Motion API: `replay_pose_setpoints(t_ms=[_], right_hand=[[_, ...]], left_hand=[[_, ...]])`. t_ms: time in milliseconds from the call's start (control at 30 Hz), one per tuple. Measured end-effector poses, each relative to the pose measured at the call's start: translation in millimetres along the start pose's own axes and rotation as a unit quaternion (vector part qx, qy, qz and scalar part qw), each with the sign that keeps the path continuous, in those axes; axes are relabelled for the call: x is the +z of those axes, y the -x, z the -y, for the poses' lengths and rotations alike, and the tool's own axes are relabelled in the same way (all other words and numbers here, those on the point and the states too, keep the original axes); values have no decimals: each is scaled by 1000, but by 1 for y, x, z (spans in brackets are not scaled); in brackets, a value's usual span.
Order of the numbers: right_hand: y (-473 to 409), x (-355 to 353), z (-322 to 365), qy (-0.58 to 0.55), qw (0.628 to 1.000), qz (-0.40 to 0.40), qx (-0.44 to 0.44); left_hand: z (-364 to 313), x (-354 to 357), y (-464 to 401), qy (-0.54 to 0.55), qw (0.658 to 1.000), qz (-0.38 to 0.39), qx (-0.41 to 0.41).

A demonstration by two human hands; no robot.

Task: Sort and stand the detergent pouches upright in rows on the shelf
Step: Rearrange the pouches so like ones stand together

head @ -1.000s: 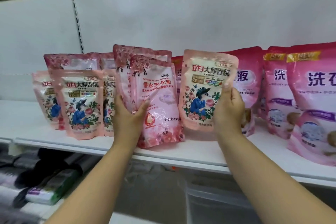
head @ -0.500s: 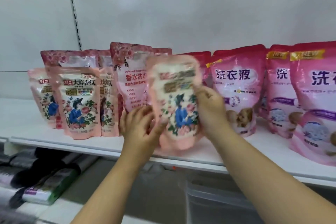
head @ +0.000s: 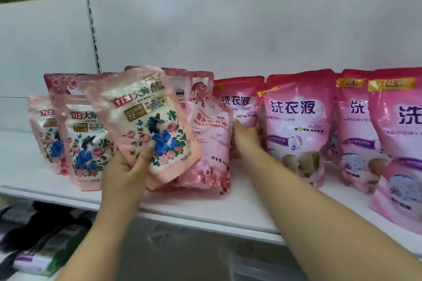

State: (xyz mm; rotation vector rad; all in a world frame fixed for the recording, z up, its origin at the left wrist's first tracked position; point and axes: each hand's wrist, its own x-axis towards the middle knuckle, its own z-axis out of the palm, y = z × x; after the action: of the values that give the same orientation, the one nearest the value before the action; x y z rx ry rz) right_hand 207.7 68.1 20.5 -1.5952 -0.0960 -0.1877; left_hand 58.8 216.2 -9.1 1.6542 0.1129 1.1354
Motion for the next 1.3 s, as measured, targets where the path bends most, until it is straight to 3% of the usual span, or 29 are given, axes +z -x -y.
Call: replay_pose_setpoints(t_ms=[100,300,500,600,733,833,1133,1300], right_hand=[[-16,-4,-11,-21,998,-20,52],[-35,4,-15,11,999,-37,7],[-26,11,-7,99,989,-39,-102],[-23,6,-2,69,989,-28,-127],[-11,5,2,93,967,-67,-229],[3,4,12,50,951,-80,-295],[31,-33,43,-20,939,-137,-313],[48,-80,55,-94,955,-153,-234]], left_hand=[[8,5,4,2,1000,-19,-15],[12,9,4,33,999,-1,-29],[15,11,7,10,999,-18,-32],[15,12,6,2,999,-12,-32],[19,12,5,-9,999,11,-29],[23,11,4,-40,999,2,-12],[22,6,0,-58,998,-2,-2],[17,5,0,-55,998,-13,1]])
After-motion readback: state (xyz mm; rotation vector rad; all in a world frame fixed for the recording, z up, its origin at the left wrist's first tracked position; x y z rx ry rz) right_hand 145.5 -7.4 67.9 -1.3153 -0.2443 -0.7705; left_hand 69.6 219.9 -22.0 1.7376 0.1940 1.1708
